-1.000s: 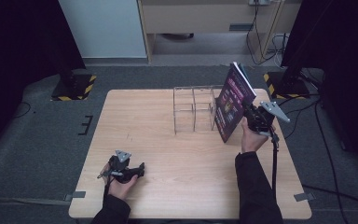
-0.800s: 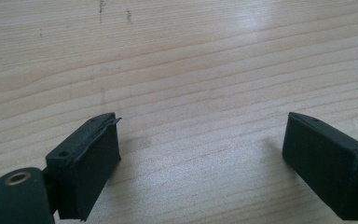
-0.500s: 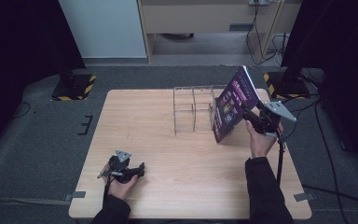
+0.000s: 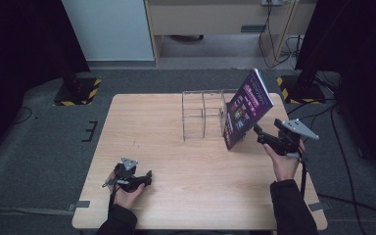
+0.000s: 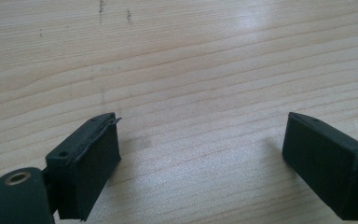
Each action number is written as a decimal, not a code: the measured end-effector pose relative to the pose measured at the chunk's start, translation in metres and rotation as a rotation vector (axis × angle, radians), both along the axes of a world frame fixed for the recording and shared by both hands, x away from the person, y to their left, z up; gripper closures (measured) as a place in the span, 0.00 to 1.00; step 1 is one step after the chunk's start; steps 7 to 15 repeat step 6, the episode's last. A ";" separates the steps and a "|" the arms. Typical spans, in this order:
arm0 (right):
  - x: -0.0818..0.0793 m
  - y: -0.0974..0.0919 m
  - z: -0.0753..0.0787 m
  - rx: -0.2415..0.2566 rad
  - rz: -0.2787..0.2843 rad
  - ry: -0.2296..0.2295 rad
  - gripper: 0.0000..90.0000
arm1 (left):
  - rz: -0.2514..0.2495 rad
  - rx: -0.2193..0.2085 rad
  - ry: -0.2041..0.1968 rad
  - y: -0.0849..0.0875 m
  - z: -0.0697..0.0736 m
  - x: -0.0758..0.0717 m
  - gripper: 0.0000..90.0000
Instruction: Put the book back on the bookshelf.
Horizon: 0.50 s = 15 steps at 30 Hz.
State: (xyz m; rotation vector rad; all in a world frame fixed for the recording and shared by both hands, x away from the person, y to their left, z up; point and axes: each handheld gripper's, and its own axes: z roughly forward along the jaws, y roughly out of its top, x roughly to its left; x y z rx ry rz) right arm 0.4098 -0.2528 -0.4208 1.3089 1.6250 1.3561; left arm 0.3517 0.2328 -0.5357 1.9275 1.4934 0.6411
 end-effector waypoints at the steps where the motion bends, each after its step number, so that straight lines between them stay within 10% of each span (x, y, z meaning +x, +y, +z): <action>1: -0.003 -0.001 -0.004 -0.004 0.003 0.006 0.19 | 0.000 0.000 0.000 0.000 0.000 0.000 0.11; 6: -0.014 -0.006 -0.030 -0.042 0.024 0.058 0.17 | 0.000 -0.001 0.000 0.000 0.000 0.000 0.11; 15: -0.014 -0.006 -0.030 -0.042 0.024 0.058 0.17 | 0.000 -0.001 0.000 0.000 0.000 0.000 0.11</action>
